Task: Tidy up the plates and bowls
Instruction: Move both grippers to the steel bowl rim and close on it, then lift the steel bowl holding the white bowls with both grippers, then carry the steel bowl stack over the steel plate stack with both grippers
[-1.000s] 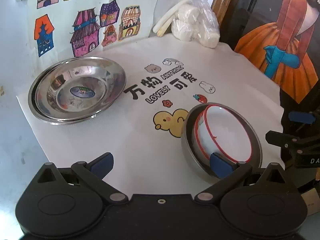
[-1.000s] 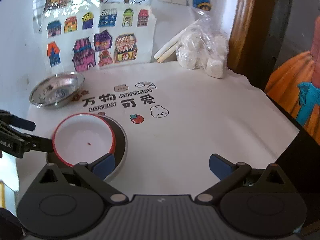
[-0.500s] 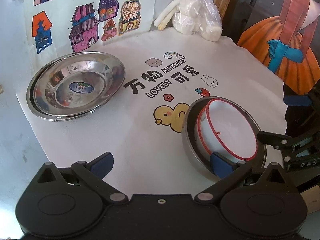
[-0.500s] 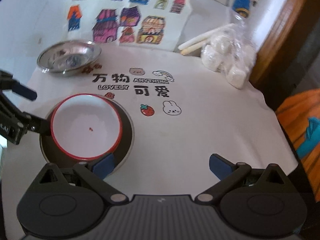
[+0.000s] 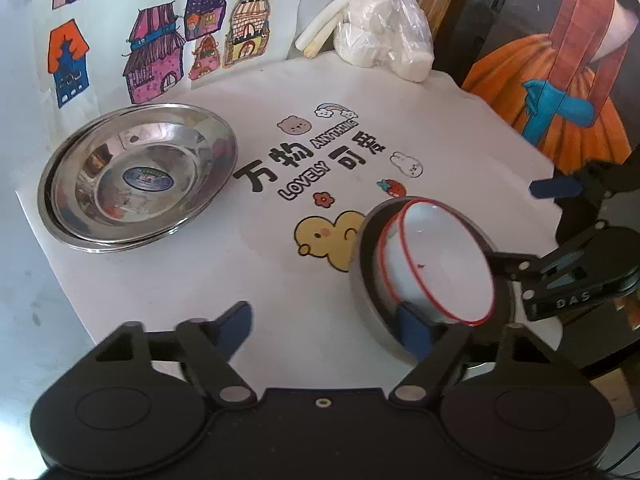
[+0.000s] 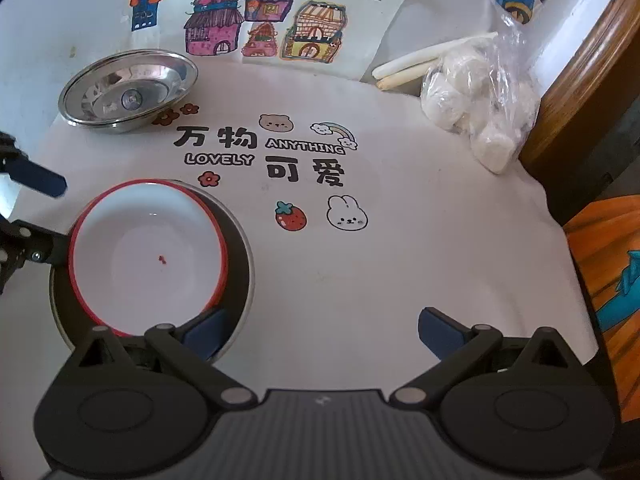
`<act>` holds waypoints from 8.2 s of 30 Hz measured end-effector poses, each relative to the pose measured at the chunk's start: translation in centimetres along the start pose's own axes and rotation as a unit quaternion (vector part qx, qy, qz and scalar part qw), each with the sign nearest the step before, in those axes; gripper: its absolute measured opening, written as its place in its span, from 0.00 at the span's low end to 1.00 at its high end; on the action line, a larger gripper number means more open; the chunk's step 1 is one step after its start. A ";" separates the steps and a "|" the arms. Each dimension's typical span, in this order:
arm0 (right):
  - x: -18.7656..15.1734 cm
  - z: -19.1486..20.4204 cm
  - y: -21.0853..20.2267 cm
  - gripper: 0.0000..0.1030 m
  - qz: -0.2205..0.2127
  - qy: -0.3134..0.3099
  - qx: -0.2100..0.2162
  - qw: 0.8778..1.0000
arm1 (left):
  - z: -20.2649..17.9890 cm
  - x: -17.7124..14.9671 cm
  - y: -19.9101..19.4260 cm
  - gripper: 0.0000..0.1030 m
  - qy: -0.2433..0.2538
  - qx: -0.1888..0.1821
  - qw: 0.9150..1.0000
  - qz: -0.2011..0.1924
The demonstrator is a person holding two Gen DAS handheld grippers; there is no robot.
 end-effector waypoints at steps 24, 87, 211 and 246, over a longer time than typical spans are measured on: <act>0.0 0.5 -0.4 0.55 0.064 0.091 0.093 0.989 | -0.6 1.7 1.1 0.17 -0.084 -0.030 0.996 -0.018; -1.5 2.5 0.5 0.27 0.039 0.252 0.173 0.951 | -1.0 1.0 3.9 0.16 -0.072 -0.043 0.996 -0.018; 18.7 13.5 4.6 0.27 0.000 0.119 0.261 0.958 | 17.9 7.5 -6.0 0.12 -0.177 0.066 0.971 -0.149; 18.5 13.7 5.1 0.27 0.013 0.125 0.257 0.958 | 18.3 7.5 -5.0 0.11 -0.190 0.062 0.970 -0.138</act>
Point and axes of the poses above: each gripper's, at about its wrist camera, not at the fingertips, and y roughly the way its jaws point, z to its left, x to its top, the point moved 10 cm from there along y, roughly the way its jaws point, and after that the axes turned 9 degrees about -x, right-handed, at the moved point
